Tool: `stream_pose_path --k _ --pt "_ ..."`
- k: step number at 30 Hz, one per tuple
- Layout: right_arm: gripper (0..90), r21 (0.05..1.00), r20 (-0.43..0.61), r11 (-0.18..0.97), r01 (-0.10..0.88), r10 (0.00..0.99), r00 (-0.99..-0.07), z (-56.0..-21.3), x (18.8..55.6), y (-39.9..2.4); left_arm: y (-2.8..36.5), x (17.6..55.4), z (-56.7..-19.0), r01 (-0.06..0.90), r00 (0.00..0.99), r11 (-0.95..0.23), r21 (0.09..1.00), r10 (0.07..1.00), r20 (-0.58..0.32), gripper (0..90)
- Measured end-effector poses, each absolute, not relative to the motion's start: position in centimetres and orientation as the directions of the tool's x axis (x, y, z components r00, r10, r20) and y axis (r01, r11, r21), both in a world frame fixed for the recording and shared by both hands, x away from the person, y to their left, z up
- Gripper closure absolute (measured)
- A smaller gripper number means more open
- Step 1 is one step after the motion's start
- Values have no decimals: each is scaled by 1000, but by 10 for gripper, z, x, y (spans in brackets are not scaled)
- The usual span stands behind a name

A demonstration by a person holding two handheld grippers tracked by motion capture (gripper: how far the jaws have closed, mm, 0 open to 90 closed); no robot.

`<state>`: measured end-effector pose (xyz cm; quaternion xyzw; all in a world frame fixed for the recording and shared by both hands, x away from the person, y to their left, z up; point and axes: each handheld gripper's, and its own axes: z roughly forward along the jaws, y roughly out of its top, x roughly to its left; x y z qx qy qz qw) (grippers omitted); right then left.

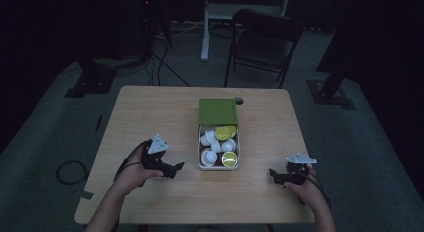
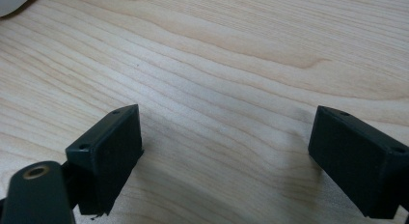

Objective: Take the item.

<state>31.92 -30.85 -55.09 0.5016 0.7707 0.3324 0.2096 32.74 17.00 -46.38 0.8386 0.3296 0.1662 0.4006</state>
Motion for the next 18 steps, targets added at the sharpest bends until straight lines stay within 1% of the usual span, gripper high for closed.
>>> stream_pose_path --k 5,7,10,18 --pt "111 722 11 276 634 913 -409 -551 319 -308 150 330 -444 370 764 -470 801 645 26 3" --pt "111 723 11 276 634 912 -409 -551 319 -308 144 330 -439 349 765 -482 804 642 52 3" --pt "111 723 11 276 634 912 -409 -551 319 -309 136 330 -433 341 770 -464 817 636 40 3" --pt "111 723 11 276 633 912 -411 -551 320 -308 113 332 -429 320 778 -456 830 626 44 3"
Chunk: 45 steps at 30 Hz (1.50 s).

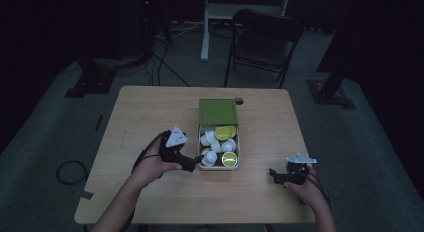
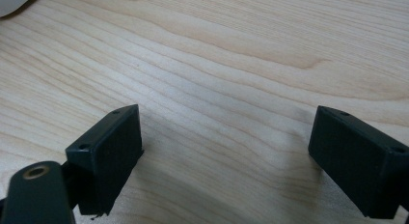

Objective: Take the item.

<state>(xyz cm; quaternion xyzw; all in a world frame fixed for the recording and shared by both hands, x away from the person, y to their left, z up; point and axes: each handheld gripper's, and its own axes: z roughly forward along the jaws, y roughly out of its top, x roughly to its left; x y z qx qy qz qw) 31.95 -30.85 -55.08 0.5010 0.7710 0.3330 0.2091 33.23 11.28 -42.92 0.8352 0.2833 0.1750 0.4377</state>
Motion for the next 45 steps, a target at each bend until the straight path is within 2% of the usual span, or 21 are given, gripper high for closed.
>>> stream_pose_path --k 17,25,33,36,38,45 --pt "111 723 10 278 632 911 -412 -551 320 -309 70 351 -422 307 809 -427 850 587 3 3" --pt "111 724 9 279 631 911 -413 -551 320 -309 52 364 -419 342 794 -351 872 605 -68 3" --pt "111 724 9 279 631 911 -412 -551 320 -309 43 376 -429 349 774 -399 848 633 -21 3" --pt "111 724 9 279 631 911 -413 -551 320 -309 39 379 -433 357 772 -400 844 635 -26 4" --pt "111 724 9 279 631 911 -413 -551 320 -309 36 382 -434 370 763 -392 842 645 -35 49" --pt "111 723 12 276 633 911 -411 -551 320 -308 27 392 -437 420 744 -411 809 666 -48 54"
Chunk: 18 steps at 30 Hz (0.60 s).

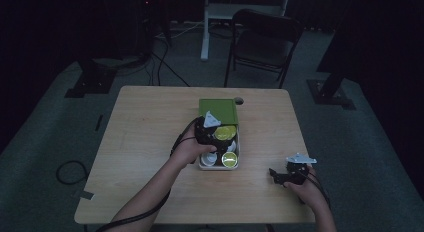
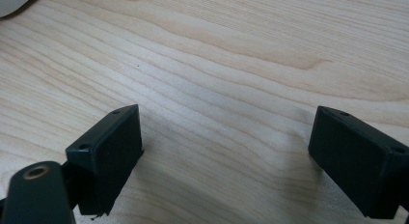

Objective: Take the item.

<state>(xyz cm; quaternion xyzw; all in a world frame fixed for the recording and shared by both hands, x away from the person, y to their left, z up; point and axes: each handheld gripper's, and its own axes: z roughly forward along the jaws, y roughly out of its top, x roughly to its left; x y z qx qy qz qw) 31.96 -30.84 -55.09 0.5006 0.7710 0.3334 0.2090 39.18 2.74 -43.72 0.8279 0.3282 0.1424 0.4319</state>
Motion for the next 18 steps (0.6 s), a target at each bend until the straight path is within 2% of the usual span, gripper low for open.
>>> stream_pose_path --k 5,7,10,18 --pt "111 723 10 278 632 911 -412 -551 320 -308 24 398 -442 457 720 -421 783 693 -48 65" --pt "111 723 10 278 632 911 -412 -551 320 -308 24 401 -442 480 709 -404 779 701 -74 70" --pt "111 723 10 278 632 911 -412 -551 320 -308 23 400 -441 472 708 -421 775 704 -48 119" --pt "111 723 9 279 632 911 -412 -551 320 -308 21 403 -447 496 709 -447 744 703 -51 141"
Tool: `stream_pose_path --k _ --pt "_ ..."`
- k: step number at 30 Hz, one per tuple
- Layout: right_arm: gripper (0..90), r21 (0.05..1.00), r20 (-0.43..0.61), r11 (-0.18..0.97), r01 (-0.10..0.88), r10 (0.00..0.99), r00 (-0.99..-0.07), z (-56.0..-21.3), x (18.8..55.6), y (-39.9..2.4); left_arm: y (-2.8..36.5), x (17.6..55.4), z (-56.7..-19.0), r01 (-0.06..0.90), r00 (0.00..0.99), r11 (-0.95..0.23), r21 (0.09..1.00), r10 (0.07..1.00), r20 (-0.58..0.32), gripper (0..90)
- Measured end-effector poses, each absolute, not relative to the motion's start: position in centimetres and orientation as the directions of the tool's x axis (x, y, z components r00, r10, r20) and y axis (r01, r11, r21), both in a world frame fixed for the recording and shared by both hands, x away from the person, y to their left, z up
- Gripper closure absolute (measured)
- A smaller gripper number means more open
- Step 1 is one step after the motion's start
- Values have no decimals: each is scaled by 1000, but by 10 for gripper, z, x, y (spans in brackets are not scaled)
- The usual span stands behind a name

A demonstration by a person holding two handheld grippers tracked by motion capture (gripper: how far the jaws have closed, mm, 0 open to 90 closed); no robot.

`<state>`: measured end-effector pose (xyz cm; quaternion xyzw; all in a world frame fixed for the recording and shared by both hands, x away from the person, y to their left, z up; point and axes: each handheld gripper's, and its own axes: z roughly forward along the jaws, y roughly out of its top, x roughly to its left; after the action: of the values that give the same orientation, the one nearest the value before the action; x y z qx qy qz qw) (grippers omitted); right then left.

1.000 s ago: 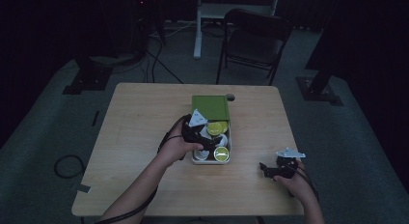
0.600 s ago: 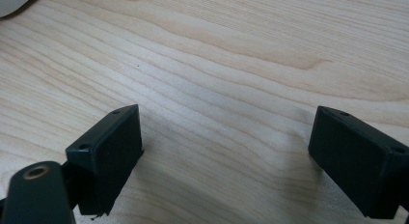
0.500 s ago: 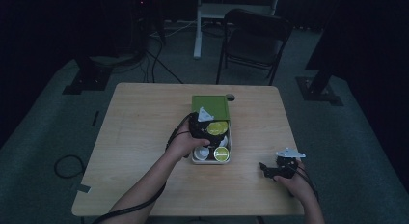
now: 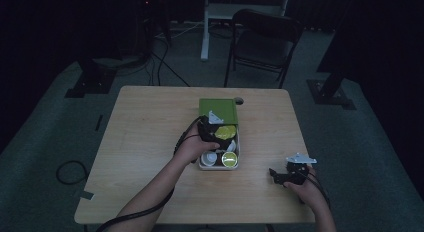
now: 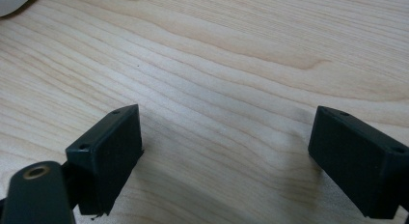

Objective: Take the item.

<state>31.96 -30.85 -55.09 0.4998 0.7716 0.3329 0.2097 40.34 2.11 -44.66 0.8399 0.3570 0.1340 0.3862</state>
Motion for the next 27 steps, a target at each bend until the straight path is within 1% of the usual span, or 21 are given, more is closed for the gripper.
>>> stream_pose_path --k 6,7,9,13,14,17,19,21,24,27 --pt "111 723 10 278 632 911 -412 -551 320 -308 22 409 -450 509 697 -431 745 714 -63 156" --pt "111 723 10 278 632 911 -412 -551 320 -308 21 410 -451 506 698 -446 739 715 -47 159" --pt "111 723 10 278 632 911 -412 -551 320 -308 20 410 -451 506 698 -452 735 715 -42 160" --pt "111 723 10 278 632 911 -412 -551 320 -308 20 410 -451 493 699 -465 735 715 -17 204" --pt "111 723 10 278 632 911 -412 -551 320 -308 20 410 -451 492 698 -458 740 716 -21 225" --pt "111 723 10 278 632 911 -412 -551 320 -308 19 410 -451 492 697 -454 742 717 -23 237" --pt "111 723 10 278 632 911 -412 -551 320 -308 18 411 -450 509 700 -440 740 712 -58 273" --pt "111 723 10 278 632 911 -412 -551 320 -308 17 411 -450 517 697 -437 736 714 -66 275" --pt "111 723 10 278 632 911 -412 -551 320 -308 16 412 -450 504 709 -458 733 704 -47 292" --pt "111 723 10 278 632 911 -412 -551 320 -308 16 411 -451 500 714 -460 734 698 -49 373"
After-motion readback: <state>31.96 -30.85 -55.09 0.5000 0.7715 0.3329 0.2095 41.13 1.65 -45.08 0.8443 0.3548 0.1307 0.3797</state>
